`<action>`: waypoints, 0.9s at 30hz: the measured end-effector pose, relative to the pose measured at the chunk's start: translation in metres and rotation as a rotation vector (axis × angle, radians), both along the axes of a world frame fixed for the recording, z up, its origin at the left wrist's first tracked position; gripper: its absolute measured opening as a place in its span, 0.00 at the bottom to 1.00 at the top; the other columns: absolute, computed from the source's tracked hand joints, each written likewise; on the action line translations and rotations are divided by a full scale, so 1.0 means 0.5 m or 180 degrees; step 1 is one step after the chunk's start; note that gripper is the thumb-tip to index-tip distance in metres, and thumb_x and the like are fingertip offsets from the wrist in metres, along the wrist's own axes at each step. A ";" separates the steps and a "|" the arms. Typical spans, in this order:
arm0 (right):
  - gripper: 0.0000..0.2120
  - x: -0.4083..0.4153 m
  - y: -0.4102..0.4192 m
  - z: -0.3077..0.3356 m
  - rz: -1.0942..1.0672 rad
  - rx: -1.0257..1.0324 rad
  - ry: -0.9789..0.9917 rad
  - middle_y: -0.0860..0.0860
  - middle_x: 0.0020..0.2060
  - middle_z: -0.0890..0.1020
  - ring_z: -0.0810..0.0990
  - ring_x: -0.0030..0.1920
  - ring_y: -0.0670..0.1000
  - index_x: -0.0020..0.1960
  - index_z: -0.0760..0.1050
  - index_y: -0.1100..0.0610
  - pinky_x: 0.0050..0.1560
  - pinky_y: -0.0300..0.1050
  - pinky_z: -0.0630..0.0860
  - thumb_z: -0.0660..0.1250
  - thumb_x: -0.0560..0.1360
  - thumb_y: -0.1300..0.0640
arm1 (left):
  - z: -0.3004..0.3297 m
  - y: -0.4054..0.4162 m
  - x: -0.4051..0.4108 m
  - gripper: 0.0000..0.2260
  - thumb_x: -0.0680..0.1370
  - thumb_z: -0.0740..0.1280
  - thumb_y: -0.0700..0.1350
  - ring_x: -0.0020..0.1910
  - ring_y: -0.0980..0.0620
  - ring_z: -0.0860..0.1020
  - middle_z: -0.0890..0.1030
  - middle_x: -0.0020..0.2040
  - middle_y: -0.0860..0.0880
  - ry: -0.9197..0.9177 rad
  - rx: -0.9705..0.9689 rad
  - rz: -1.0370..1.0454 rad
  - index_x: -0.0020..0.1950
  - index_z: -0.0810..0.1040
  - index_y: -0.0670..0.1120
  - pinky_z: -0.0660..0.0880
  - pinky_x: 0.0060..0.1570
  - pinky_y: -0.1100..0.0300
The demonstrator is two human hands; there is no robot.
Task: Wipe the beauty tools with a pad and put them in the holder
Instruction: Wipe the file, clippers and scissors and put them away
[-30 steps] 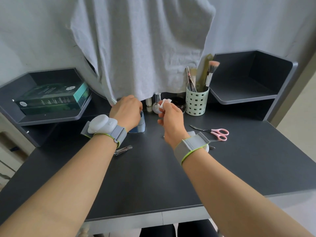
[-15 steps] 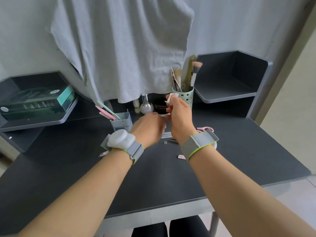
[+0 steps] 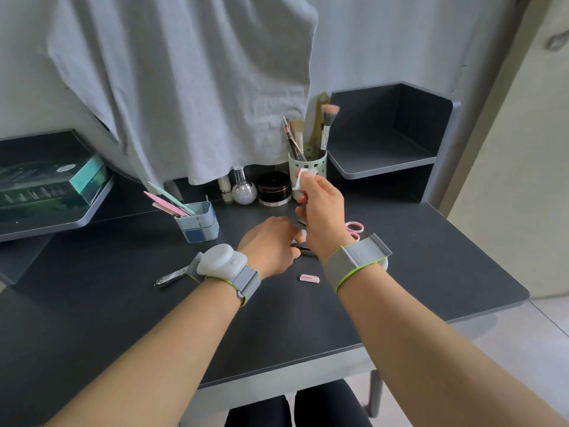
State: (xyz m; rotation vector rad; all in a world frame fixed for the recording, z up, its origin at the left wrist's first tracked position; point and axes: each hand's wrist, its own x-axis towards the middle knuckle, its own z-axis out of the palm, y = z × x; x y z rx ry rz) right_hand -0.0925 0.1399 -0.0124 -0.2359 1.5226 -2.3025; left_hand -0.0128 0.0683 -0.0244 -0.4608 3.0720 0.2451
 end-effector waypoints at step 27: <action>0.06 0.045 0.002 -0.011 -0.0183 0.0030 0.0030 0.47 0.32 0.73 0.69 0.31 0.43 0.45 0.78 0.55 0.30 0.35 0.69 0.68 0.79 0.54 | -0.004 -0.053 0.094 0.04 0.81 0.66 0.46 0.43 0.52 0.80 0.82 0.44 0.50 0.1545 0.1254 0.1016 0.52 0.79 0.48 0.72 0.39 0.62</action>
